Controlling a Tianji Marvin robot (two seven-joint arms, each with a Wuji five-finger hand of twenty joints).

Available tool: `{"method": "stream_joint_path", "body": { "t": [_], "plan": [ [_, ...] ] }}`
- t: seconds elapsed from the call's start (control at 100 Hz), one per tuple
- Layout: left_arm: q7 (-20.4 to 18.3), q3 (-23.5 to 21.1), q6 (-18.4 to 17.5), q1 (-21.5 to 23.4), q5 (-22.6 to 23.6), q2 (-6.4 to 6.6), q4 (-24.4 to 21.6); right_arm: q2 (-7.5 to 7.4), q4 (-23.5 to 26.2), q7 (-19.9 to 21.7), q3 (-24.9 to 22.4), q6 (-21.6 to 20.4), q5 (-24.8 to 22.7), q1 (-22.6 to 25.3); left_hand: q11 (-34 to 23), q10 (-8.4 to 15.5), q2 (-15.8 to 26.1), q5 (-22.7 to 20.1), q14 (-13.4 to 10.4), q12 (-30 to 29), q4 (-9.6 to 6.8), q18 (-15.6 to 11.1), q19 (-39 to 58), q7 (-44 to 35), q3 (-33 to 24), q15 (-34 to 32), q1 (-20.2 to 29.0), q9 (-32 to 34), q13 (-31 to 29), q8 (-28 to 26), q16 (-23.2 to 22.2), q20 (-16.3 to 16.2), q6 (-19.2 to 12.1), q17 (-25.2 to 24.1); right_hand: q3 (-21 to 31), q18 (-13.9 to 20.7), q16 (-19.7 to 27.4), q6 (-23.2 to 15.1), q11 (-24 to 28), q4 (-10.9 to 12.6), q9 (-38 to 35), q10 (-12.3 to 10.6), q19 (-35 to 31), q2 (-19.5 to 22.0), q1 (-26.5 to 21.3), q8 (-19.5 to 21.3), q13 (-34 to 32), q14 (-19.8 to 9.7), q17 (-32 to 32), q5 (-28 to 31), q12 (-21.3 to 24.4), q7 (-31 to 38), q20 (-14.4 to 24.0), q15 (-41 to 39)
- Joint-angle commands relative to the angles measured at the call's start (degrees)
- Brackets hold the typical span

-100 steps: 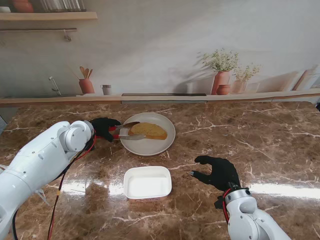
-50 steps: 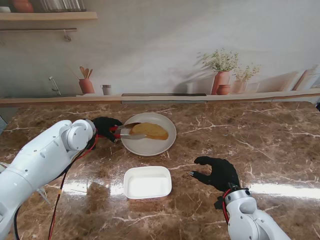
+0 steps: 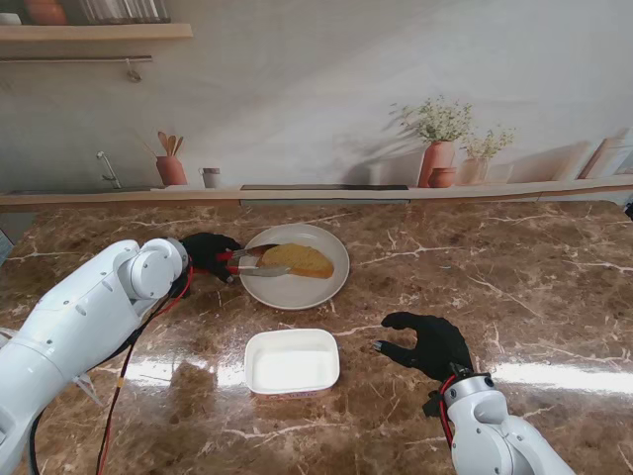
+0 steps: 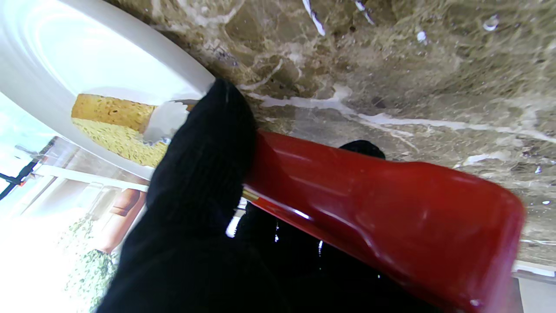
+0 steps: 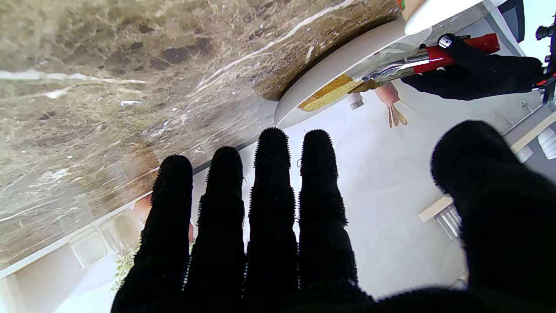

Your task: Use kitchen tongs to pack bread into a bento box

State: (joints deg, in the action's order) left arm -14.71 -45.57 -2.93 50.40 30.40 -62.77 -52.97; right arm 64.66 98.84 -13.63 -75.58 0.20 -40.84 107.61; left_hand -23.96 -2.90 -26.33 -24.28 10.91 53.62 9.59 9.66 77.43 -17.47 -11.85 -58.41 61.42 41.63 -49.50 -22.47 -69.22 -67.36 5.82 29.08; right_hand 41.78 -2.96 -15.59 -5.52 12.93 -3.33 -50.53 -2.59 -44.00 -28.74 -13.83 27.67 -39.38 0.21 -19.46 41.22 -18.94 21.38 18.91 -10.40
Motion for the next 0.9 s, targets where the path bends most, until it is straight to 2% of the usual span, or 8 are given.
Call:
{"method": "stream_joint_path", "body": {
  "t": [0.0,0.16,0.19,0.41,0.43,0.6,0.7,0.89],
  "plan": [
    [-0.3,-0.1,0.3,0.6,0.0,0.09,-0.1,0.02,-0.3,0.8,0.1,0.0,0.3,0.4,-7.8,2.9,16.8,-25.7,2.5,2.4,-1.89,-1.1,12.6,-34.0,-9.6,-4.9,12.5,5.6,-3.4,-6.8,-1.5,-5.2,-14.1,2.2,-1.1,0.3,-1.0,-1.2,0.2,2.0,-0.7,-0.6,0.7,0.9,0.1,0.1,0.2,0.0,0.8,0.6,-1.0,-0.7,1.5,0.0],
    [0.0,-1.6,1.1,1.6,-0.9,-0.10,-0.6,0.02,-0.3,0.7,0.2,0.1,0.4,0.4,-10.4,3.8,16.7,-26.5,3.1,4.7,-1.68,-0.6,12.7,-41.5,-10.5,-4.6,12.5,6.2,-3.6,-11.8,-2.3,-6.0,-14.1,2.0,-1.0,0.4,-1.0,-1.2,0.1,2.0,-0.7,-0.6,0.8,0.9,0.1,0.1,0.2,0.0,0.8,0.4,-1.0,-0.8,1.5,0.0],
    [0.3,-1.9,1.2,1.8,-1.2,-0.21,-0.7,0.03,-0.3,0.7,0.2,0.1,0.4,0.4,-11.0,2.6,16.5,-26.8,3.3,5.4,-1.62,-0.4,12.7,-43.0,-10.8,-4.6,12.6,6.2,-3.5,-12.9,-2.4,-6.1,-14.0,1.8,-1.0,0.4,-1.0,-1.2,0.2,2.0,-0.7,-0.6,0.8,0.9,0.1,0.1,0.2,0.0,0.8,0.3,-1.0,-0.9,1.5,0.0],
    [2.1,-3.8,1.2,2.9,-2.3,-0.71,-1.5,0.08,-0.3,0.4,0.2,0.2,0.3,0.3,-15.3,5.2,16.4,-27.5,3.3,10.1,-1.01,-0.4,13.0,-54.7,-12.0,-4.9,12.5,7.4,-3.6,-25.8,-3.7,-6.8,-15.4,1.6,-1.0,0.5,-1.0,-1.1,0.0,2.0,-0.4,-0.5,0.9,1.0,0.2,0.0,0.2,-0.1,0.7,-0.3,-0.9,-1.2,1.5,0.0],
    [2.2,-4.0,1.1,3.0,-2.3,-0.72,-1.6,0.09,-0.3,0.3,0.2,0.2,0.3,0.2,-15.6,5.3,16.4,-27.6,3.3,10.4,-0.90,-0.4,13.0,-54.9,-12.1,-4.8,12.5,7.6,-3.5,-28.4,-3.9,-7.0,-15.5,1.6,-1.0,0.6,-1.0,-1.2,0.0,2.0,-0.3,-0.5,0.9,1.0,0.2,-0.1,0.2,0.0,0.7,-0.4,-0.9,-1.3,1.5,0.0],
    [1.4,-5.5,1.2,4.0,-2.2,-0.38,-3.6,0.11,-0.3,0.2,0.2,0.2,0.2,0.2,-16.9,6.0,16.8,-27.8,3.0,12.2,-0.89,-0.3,12.7,-55.6,-12.6,-4.8,12.5,7.7,-3.4,-36.5,-4.4,-7.2,-17.2,1.3,-1.0,0.7,-1.0,-1.1,0.0,2.0,-0.1,-0.5,1.0,1.1,0.3,-0.1,0.3,-0.1,0.7,-0.8,-0.9,-1.6,1.5,0.0],
    [0.9,-6.9,1.9,5.0,-2.5,-0.24,-4.9,0.10,-0.3,0.2,0.2,0.1,0.2,0.3,-17.5,6.0,16.9,-28.3,3.2,12.7,-0.94,0.2,12.3,-55.1,-13.2,-4.6,12.5,7.8,-3.1,-38.9,-4.6,-7.6,-17.5,0.6,-1.0,0.7,-1.1,-1.1,0.0,2.0,0.0,-0.5,1.0,1.1,0.3,-0.2,0.2,-0.1,0.7,-1.0,-0.9,-1.8,1.5,0.0],
    [0.5,-10.2,3.0,7.5,-2.3,0.17,-8.2,0.13,-0.2,0.1,0.2,0.0,0.2,0.3,-17.9,5.9,16.8,-28.4,3.4,12.9,-0.97,0.2,12.3,-54.9,-13.4,-4.7,12.6,8.0,-3.1,-39.9,-4.9,-7.9,-17.5,0.6,-1.0,0.9,-1.1,-1.2,-0.1,2.0,0.1,-0.5,1.0,1.2,0.3,-0.2,0.2,0.0,0.6,-1.3,-0.9,-2.0,1.5,0.0]
  ]
}}
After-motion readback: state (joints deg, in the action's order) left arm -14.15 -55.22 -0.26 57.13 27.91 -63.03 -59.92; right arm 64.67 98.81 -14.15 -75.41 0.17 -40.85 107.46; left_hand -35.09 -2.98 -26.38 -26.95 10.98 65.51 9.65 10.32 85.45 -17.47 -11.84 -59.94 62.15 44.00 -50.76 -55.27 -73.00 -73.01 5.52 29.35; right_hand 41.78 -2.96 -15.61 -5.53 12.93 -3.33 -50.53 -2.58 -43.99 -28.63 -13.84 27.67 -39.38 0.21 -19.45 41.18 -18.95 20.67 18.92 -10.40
